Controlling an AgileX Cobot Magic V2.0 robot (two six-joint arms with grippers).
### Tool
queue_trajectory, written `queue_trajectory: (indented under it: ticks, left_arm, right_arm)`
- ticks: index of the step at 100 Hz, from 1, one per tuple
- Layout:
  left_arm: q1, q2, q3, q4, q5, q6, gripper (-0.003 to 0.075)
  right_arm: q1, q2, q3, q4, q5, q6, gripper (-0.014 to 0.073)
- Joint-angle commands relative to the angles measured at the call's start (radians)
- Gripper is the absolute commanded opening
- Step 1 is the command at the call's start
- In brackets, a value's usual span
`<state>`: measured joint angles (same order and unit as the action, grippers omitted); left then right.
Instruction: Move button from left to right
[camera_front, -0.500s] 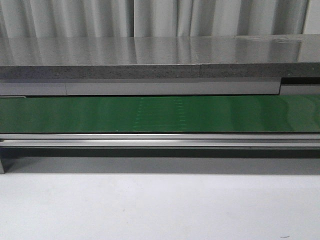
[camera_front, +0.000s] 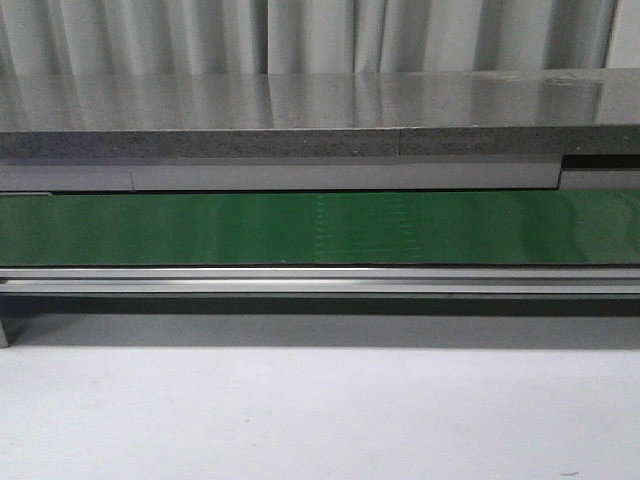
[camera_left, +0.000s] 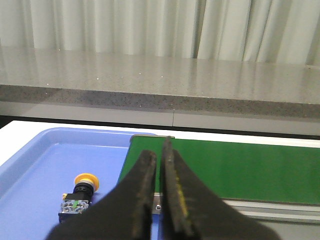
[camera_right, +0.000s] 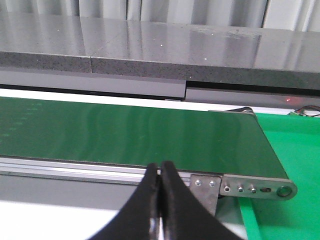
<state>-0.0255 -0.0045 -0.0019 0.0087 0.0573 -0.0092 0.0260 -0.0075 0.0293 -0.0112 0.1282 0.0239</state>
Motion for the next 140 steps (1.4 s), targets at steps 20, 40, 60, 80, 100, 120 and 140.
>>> queue_trajectory:
  ticks: [20, 40, 60, 80, 100, 120, 140]
  left_arm:
    - [0.000, 0.025, -0.150, -0.041, 0.043, -0.007, 0.0005]
    - [0.000, 0.203, -0.370, -0.041, 0.285, -0.007, 0.0005]
    - [0.000, 0.431, -0.596, -0.041, 0.587, -0.007, 0.0005]
    - [0.000, 0.610, -0.717, -0.048, 0.691, -0.007, 0.0005]
    - [0.000, 0.676, -0.721, -0.048, 0.693, -0.007, 0.0005]
    - [0.000, 0.690, -0.721, -0.048, 0.691, -0.007, 0.0005]
    - [0.000, 0.690, -0.721, -0.048, 0.693, -0.007, 0.0061]
  right_arm:
    - [-0.001, -0.017, 0.000, -0.008, -0.080, -0.003, -0.0068]
    - [-0.001, -0.017, 0.000, -0.008, -0.080, -0.003, -0.0068]
    - [-0.001, -0.017, 0.000, -0.008, -0.080, -0.003, -0.0068]
    - [-0.001, -0.017, 0.000, -0.008, -0.080, -0.003, -0.0068]
    - [-0.001, -0.017, 0.000, -0.008, -0.080, -0.003, -0.0068]
    - [-0.001, -0.017, 0.000, -0.008, -0.080, -0.003, -0.0068]
    - [-0.001, -0.017, 0.000, -0.008, -0.080, -0.003, -0.0068]
